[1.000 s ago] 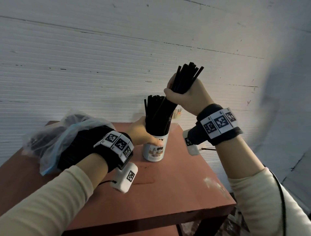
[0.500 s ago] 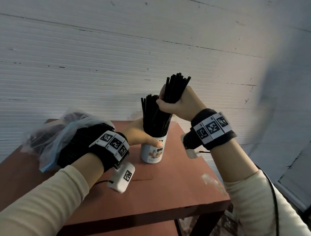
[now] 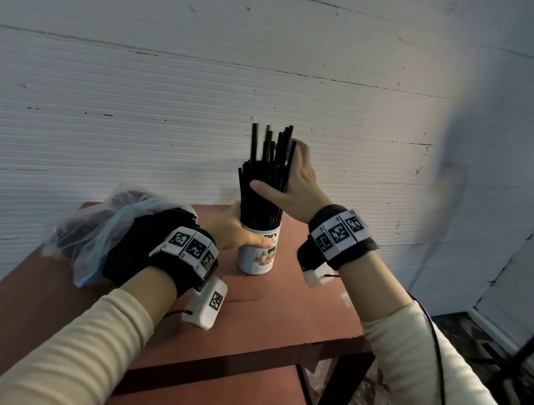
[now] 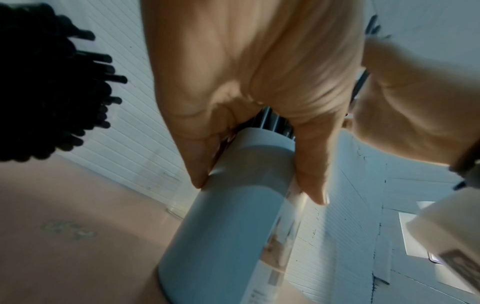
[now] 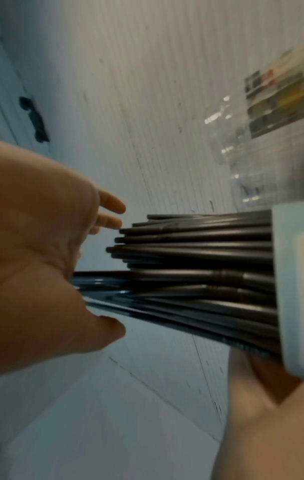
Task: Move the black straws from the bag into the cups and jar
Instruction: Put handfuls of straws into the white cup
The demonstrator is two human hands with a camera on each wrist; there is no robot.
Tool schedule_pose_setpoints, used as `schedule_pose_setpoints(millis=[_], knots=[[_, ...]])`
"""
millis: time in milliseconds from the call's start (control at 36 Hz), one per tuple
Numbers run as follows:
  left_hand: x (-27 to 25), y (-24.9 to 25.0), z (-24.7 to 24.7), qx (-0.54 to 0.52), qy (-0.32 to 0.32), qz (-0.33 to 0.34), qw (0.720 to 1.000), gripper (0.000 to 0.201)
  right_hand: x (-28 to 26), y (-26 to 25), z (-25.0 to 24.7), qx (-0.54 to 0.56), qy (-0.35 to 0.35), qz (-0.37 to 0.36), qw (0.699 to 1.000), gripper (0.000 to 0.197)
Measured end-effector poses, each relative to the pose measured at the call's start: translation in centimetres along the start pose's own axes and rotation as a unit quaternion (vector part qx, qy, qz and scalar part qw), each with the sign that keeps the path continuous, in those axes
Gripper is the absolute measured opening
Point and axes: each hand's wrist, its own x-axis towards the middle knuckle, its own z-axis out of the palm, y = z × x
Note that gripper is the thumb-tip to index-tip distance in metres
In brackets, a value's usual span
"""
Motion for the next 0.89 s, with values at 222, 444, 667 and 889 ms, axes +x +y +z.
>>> schedule_pose_setpoints(millis=[222,444,667,889], knots=[[0.3,-0.7,0.3,0.027,0.055,-0.058,0.996,0.097,-0.8,-1.7,-1.7,0.056,0.129,-0.087,0.986,0.084],[0.3,-0.6,0.6,0.033,0.078,-0.066,0.994,0.091,-1.4,-1.8,-1.0,-0.005,0.115,-0.127,0.985,0.039],[-0.3,-0.4,0.0,0.092,0.031,-0.063,0.993,0.088,-1.1,-1.7,-1.4,0.036,0.095,-0.139,0.985,0.045],[-0.6,-0.9,-1.0,0.115,0.055,-0.071,0.989,0.080,-0.7,-1.3,-1.5,0.071,0.131,-0.090,0.985,0.043]])
